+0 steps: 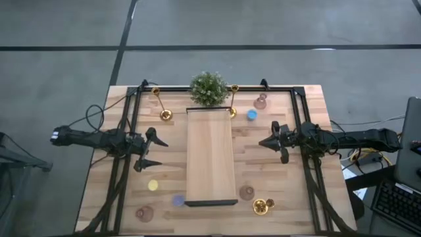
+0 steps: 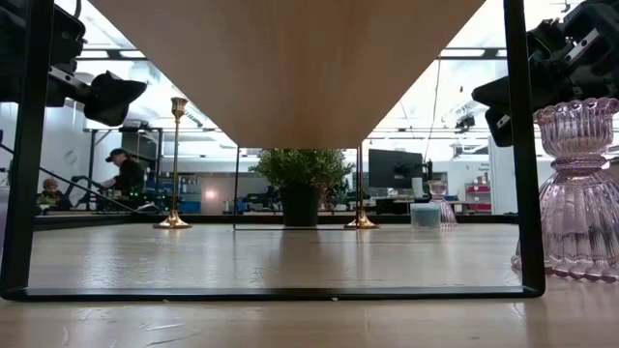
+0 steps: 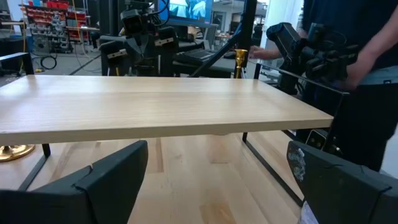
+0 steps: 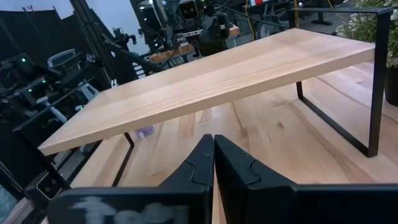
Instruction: Pick & Place candle stick holders
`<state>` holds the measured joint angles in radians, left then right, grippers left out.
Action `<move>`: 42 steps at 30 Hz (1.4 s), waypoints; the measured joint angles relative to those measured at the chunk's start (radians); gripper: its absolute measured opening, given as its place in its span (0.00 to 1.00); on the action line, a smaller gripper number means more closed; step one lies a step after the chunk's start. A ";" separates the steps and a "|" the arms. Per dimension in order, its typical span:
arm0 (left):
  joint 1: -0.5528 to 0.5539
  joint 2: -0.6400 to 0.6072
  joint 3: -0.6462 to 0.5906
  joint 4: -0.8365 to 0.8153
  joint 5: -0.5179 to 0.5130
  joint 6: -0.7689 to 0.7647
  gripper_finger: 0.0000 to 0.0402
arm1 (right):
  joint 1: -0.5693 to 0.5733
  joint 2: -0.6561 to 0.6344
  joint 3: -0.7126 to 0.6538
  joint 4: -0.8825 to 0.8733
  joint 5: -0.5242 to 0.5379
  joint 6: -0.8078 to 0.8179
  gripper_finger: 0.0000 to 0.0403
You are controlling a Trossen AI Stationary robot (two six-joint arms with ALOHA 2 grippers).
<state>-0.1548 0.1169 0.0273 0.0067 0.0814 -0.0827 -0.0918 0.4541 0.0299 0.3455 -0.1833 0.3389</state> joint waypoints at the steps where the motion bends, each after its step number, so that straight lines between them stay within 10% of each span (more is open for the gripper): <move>1: 0.000 0.000 0.000 0.000 0.000 0.000 0.97 | 0.000 0.000 0.000 0.000 0.000 0.000 0.02; 23: 0.000 0.000 0.000 0.000 0.000 0.000 0.97 | 0.000 0.000 0.000 0.000 0.006 -0.002 0.02; 35: 0.000 0.000 0.000 0.000 0.000 0.000 0.96 | -0.001 0.000 0.000 0.055 0.612 -0.089 0.02; 42: 0.000 0.000 0.000 0.000 0.000 0.000 0.96 | 0.000 0.000 0.000 0.136 0.676 0.085 0.02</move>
<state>-0.1551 0.1165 0.0277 0.0067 0.0814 -0.0826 -0.0917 0.4545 0.0299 0.4815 0.4931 0.4234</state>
